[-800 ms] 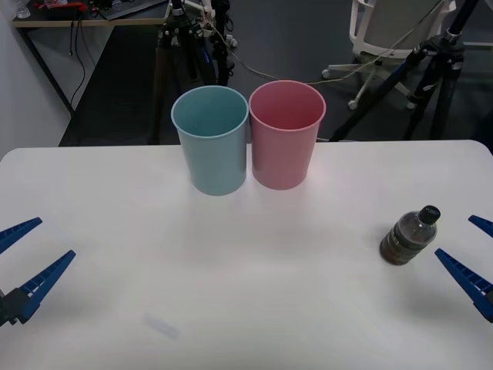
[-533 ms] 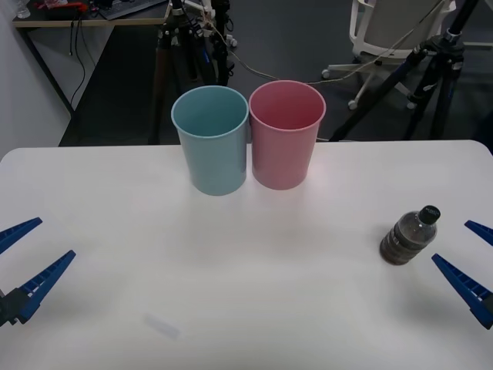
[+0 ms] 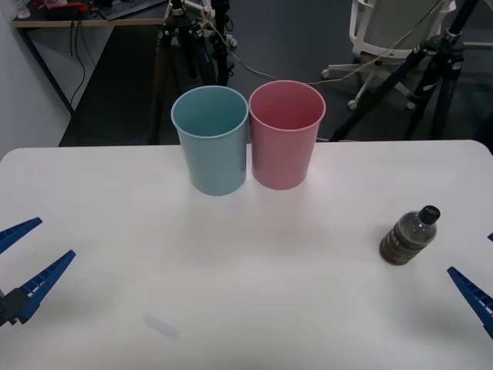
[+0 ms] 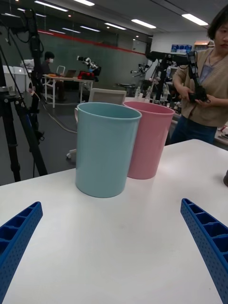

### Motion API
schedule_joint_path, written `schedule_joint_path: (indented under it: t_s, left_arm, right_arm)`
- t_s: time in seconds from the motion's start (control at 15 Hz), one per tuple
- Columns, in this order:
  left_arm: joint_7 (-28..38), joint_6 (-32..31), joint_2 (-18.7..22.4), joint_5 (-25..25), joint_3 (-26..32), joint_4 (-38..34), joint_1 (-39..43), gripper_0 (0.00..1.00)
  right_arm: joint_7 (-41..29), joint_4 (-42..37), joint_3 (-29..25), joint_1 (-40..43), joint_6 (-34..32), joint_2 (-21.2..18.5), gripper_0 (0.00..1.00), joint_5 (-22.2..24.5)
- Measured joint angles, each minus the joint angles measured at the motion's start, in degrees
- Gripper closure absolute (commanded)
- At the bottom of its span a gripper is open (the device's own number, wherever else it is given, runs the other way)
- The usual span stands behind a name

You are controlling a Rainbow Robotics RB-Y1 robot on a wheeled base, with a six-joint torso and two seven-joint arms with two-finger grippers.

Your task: Grasp the object on the table and drop it into the matching bin: aluminum can to the light blue bin, PET bottle to the pink bin.

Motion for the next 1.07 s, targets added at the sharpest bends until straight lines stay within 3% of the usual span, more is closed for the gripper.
schedule_joint_path:
  t_s: [0.27,0.67,1.07]
  left_arm:
    - [0.0,0.0,0.0,0.0,0.0,0.0,0.0,0.0]
    - [0.0,0.0,0.0,0.0,0.0,0.0,0.0,0.0]
    - [0.0,0.0,0.0,0.0,0.0,0.0,0.0,0.0]
  right_arm:
    - [6.74,-0.48,1.9,3.24,8.27,0.0,0.0,-2.46]
    - [10.58,-0.42,9.2,4.87,19.53,-0.02,0.0,-3.66]
    - [14.5,0.86,15.36,2.8,24.14,-0.02,0.0,-3.85]
